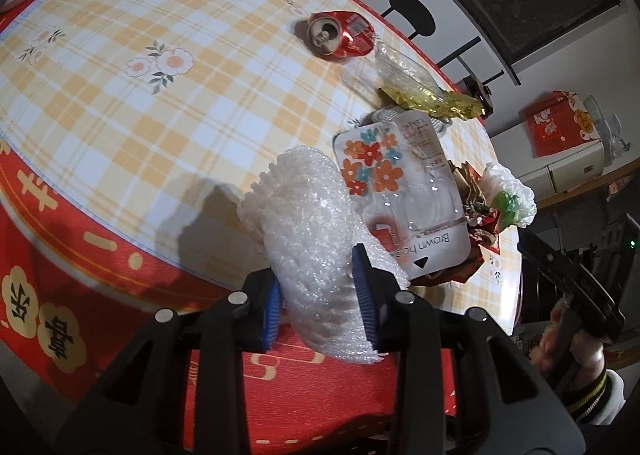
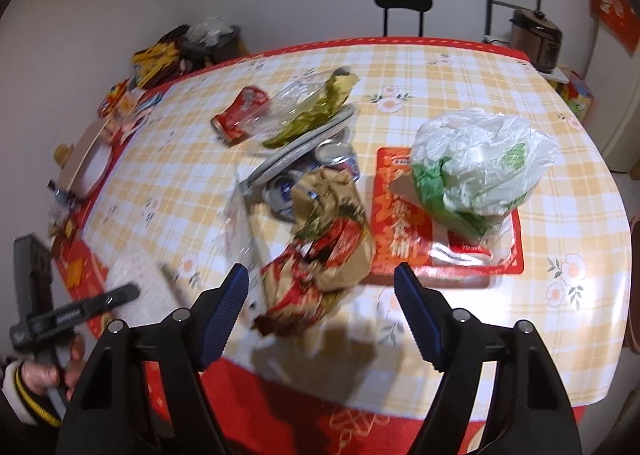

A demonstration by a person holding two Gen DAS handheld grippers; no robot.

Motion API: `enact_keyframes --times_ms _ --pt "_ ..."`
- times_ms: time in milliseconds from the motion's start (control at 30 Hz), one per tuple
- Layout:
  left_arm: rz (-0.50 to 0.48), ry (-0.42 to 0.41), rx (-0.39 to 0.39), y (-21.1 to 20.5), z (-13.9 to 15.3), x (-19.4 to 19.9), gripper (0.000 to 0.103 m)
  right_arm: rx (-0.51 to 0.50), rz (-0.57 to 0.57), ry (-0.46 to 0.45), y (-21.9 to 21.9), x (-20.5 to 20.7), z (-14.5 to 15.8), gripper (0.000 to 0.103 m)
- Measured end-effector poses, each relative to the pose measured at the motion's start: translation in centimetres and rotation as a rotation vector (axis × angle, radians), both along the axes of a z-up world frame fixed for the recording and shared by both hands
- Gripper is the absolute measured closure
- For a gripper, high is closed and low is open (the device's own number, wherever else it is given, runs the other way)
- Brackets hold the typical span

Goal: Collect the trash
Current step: 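Close the right tool on the brown-and-red snack wrapper and lift it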

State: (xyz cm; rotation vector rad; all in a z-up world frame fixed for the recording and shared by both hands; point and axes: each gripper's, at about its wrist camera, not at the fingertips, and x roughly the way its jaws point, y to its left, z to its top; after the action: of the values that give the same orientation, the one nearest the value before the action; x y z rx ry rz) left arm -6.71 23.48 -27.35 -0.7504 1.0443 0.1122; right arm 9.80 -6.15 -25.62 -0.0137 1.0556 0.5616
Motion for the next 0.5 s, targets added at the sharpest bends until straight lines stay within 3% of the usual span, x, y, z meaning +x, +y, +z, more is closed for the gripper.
enact_keyframes --times_ms 100,500 --pt "-0.019 0.005 0.005 0.3 -0.2 0.1 0.068 -0.028 -0.037 -0.018 0.5 1.0 -1.0 0.035" --pt "-0.128 -0.019 0.034 0.7 0.3 1.5 0.068 0.022 -0.196 0.12 1.3 3.0 -5.2 0.039"
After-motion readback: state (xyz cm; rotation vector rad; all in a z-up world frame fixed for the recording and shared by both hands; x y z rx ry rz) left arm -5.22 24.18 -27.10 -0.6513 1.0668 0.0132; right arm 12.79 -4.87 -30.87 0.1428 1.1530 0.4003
